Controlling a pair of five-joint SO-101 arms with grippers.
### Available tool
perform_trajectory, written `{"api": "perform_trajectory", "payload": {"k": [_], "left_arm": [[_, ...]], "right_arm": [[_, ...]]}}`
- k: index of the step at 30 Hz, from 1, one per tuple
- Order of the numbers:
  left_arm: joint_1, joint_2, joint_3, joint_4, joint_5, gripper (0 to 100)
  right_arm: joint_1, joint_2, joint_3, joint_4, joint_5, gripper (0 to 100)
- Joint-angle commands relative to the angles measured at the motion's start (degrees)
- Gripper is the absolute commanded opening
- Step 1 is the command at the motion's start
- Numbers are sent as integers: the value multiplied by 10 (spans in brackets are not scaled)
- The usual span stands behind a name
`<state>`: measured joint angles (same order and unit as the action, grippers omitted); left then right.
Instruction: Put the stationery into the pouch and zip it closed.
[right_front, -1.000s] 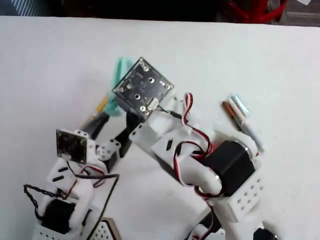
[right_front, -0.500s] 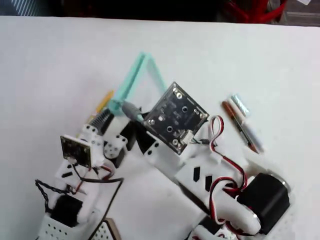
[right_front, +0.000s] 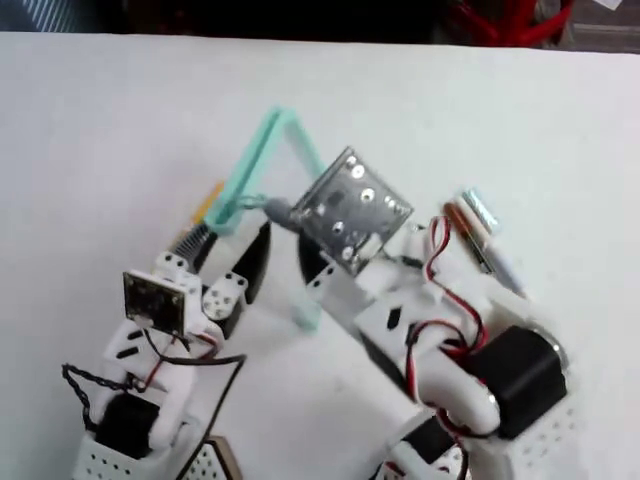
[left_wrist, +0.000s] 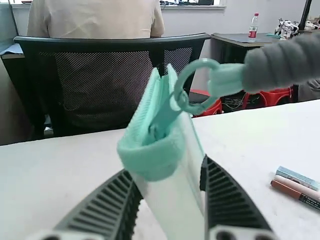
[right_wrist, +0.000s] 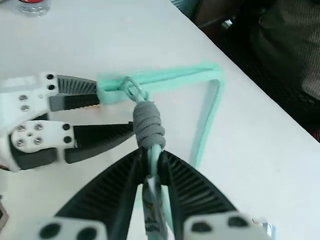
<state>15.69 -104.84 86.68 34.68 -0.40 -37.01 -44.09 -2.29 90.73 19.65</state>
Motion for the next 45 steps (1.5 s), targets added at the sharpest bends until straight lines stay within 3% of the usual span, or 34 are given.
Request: {"api": "perform_trajectory", "payload": {"k": [1,9,19,28,35,42,45], "left_arm": [[-6,3,-31,18,-13,166],[42,3,-69,42,-13,166],[22,3,-86,41,-14,165],[27,3,-45,40,-17,164],[29,3,-32,42,-17,90],[85,3,-13,39,-18,90],[100,3,-5,38,-18,90]], "right_arm": [[58,-9,-3,1,6,18],[58,-17,-4,5,2,18],[64,-102,5,5,6,18],[65,-103,115,-26,6,18],[60,-111,111,-36,4,29],[61,-138,109,6,8,293],[60,-156,60,10,61,313]]}}
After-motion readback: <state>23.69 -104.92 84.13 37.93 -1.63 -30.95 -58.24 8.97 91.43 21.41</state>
